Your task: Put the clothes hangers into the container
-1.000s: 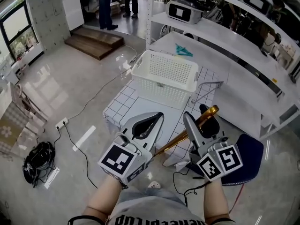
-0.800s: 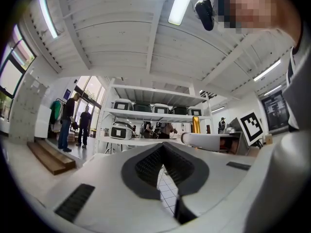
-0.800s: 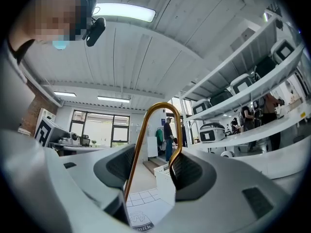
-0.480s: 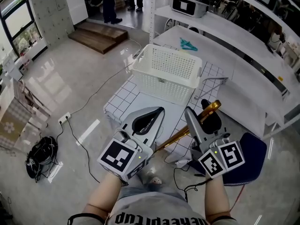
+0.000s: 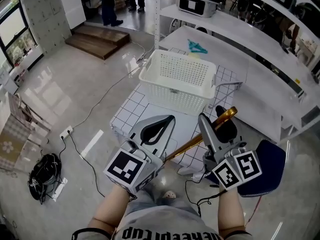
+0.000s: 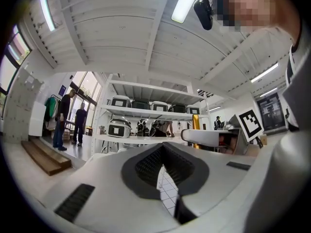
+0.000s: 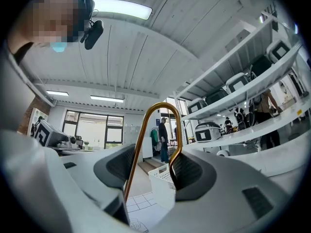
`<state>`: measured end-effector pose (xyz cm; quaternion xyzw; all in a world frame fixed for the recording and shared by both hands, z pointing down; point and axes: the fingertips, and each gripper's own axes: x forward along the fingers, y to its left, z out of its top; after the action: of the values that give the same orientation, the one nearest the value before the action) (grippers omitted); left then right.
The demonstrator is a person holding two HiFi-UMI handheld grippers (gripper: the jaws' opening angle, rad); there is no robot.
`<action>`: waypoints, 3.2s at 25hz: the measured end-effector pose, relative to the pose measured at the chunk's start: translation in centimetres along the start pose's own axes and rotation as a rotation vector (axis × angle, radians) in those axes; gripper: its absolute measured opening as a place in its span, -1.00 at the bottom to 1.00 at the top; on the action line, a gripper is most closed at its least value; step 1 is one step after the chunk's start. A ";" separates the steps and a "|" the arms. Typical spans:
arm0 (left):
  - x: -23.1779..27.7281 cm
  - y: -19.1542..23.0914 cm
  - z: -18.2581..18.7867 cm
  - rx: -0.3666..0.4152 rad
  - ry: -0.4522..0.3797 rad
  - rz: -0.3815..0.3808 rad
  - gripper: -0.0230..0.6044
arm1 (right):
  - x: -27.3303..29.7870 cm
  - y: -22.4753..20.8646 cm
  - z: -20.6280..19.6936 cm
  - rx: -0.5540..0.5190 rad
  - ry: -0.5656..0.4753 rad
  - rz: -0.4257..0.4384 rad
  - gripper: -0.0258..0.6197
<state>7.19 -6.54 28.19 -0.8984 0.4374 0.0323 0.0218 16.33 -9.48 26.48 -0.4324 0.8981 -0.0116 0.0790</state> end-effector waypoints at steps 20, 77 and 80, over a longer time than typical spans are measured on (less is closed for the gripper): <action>0.3 10.6 0.3 -0.017 0.013 -0.099 -0.87 | 9.7 2.0 -0.1 -0.024 0.014 -0.105 -0.12; 5.5 18.7 0.4 -0.045 -0.001 -0.256 -0.87 | 20.9 -5.1 14.6 -0.233 -0.179 -0.325 -0.12; 6.2 18.8 0.2 -0.039 0.003 -0.230 -0.87 | 21.6 -6.2 13.8 -0.221 -0.167 -0.304 -0.12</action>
<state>-3.80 -23.03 27.27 -0.9430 0.3307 0.0366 0.0073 9.96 -29.54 10.57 -0.5687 0.8086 0.1110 0.1024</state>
